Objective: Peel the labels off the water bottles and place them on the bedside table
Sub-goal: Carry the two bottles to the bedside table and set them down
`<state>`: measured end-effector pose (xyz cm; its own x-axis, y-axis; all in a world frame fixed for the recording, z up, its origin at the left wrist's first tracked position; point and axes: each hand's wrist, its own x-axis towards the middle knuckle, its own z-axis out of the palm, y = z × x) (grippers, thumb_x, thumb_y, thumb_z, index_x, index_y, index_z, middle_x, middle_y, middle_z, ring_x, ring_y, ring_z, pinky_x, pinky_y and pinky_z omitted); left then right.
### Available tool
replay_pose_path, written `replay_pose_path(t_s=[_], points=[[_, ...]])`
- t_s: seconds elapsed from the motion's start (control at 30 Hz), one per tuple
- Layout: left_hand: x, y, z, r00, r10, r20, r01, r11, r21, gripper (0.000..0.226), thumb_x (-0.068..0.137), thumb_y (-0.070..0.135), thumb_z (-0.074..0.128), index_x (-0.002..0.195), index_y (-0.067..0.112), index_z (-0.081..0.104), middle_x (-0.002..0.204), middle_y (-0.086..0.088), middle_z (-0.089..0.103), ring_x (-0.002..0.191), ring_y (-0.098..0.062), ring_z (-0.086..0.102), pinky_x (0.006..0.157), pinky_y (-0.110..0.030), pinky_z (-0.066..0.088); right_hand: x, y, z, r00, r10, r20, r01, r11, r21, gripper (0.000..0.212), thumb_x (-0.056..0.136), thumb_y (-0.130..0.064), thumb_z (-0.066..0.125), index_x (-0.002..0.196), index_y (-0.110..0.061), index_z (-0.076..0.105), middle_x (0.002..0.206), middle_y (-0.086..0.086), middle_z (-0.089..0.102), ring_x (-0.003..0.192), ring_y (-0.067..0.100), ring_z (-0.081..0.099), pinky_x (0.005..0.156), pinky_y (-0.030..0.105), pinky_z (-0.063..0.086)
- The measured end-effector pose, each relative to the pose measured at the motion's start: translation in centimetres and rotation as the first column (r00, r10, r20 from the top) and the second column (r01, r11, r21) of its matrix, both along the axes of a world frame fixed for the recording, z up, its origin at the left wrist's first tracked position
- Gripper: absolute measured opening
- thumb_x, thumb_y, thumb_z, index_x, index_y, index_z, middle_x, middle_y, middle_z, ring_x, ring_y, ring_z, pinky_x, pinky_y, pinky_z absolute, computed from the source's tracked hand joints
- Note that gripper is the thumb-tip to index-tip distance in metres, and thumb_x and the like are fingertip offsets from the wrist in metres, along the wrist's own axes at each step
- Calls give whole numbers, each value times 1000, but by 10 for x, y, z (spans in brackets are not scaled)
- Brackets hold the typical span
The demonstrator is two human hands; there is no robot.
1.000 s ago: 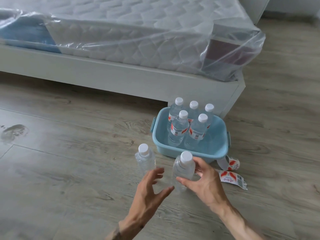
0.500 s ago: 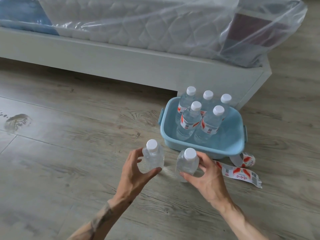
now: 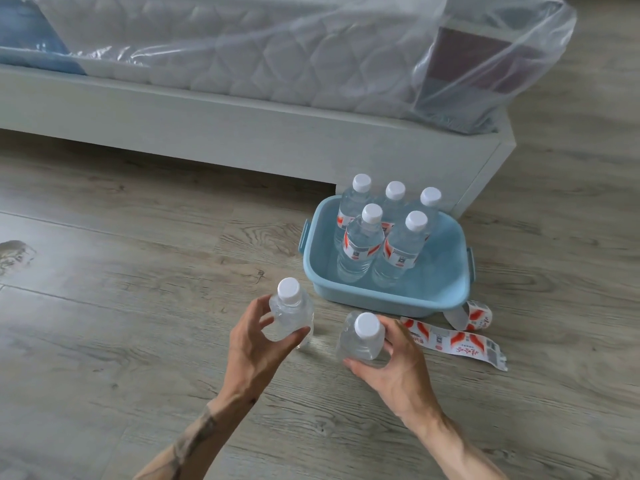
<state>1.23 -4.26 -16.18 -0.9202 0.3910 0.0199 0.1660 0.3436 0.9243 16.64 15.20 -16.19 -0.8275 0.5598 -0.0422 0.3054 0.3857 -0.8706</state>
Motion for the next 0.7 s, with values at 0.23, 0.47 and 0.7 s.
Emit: replay_pose_path(t_s=[0.23, 0.47, 0.7], points=[[4, 4, 4, 1000, -21, 17, 21, 1000, -15, 60, 65, 38, 100, 117, 32, 69, 117, 26, 74, 109, 7, 71, 91, -12, 55, -2, -3, 3, 997, -81, 17, 81, 997, 9, 62, 57, -52, 94, 106, -58, 57, 111, -26, 69, 105, -7, 66, 91, 22, 56], [13, 22, 57, 998, -50, 33, 52, 998, -48, 55, 67, 27, 101, 114, 26, 73, 112, 21, 78, 106, -5, 75, 91, -13, 58, -3, 16, 60, 989, -142, 44, 143, 989, -28, 59, 57, -40, 101, 100, -55, 63, 104, -24, 74, 100, -4, 71, 90, 24, 59], [11, 55, 273, 995, -104, 3, 104, 994, -40, 56, 67, 33, 101, 113, 39, 70, 113, 25, 77, 103, 6, 74, 82, -8, 56, 9, 52, 278, 975, -218, 35, 221, 961, -164, 67, 52, -51, 94, 113, -34, 71, 110, -11, 81, 103, 9, 77, 91, 42, 64]])
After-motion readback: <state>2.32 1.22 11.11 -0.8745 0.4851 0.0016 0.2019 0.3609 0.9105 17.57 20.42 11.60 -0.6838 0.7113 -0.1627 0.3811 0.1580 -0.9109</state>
